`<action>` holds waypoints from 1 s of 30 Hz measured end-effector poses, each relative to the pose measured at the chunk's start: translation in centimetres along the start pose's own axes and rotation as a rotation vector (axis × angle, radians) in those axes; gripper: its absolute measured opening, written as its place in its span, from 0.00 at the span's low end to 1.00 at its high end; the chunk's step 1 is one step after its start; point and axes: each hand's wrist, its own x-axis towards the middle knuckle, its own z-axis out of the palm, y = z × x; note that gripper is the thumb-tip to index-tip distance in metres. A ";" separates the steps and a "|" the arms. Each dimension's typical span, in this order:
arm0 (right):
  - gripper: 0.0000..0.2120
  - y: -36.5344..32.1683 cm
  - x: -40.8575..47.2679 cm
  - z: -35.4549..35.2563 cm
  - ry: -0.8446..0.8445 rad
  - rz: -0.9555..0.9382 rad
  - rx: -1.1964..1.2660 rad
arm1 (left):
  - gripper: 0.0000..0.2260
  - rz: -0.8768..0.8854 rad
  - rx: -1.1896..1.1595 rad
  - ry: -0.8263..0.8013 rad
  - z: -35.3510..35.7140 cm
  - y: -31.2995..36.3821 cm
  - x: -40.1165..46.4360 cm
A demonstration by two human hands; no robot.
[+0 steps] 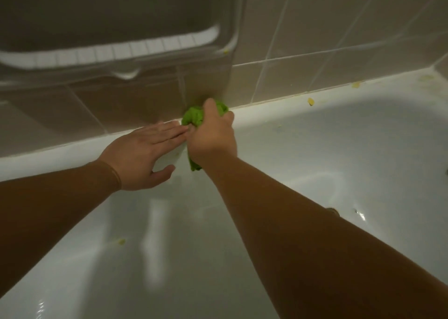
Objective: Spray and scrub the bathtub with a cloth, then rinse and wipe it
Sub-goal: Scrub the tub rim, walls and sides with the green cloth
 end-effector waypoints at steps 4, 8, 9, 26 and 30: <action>0.12 0.4 0.4 -1.3 -0.051 0.016 -0.076 | 0.33 -0.055 -0.031 -0.034 -0.9 -0.7 -2.5; 0.09 2.1 2.4 -4.8 0.040 0.175 -0.057 | 0.35 -0.149 -0.043 -0.083 -1.4 -0.4 -4.0; 0.09 2.4 2.7 -5.5 0.048 0.204 -0.067 | 0.35 -0.175 -0.052 -0.087 -1.4 -0.2 -4.2; 0.13 3.5 0.0 -6.8 -0.042 0.126 -0.045 | 0.38 -0.553 -0.345 -0.111 -4.3 7.6 -5.7; 0.18 3.1 -4.1 -7.8 0.012 0.057 0.141 | 0.35 -0.657 -0.443 -0.010 -8.1 10.0 -6.7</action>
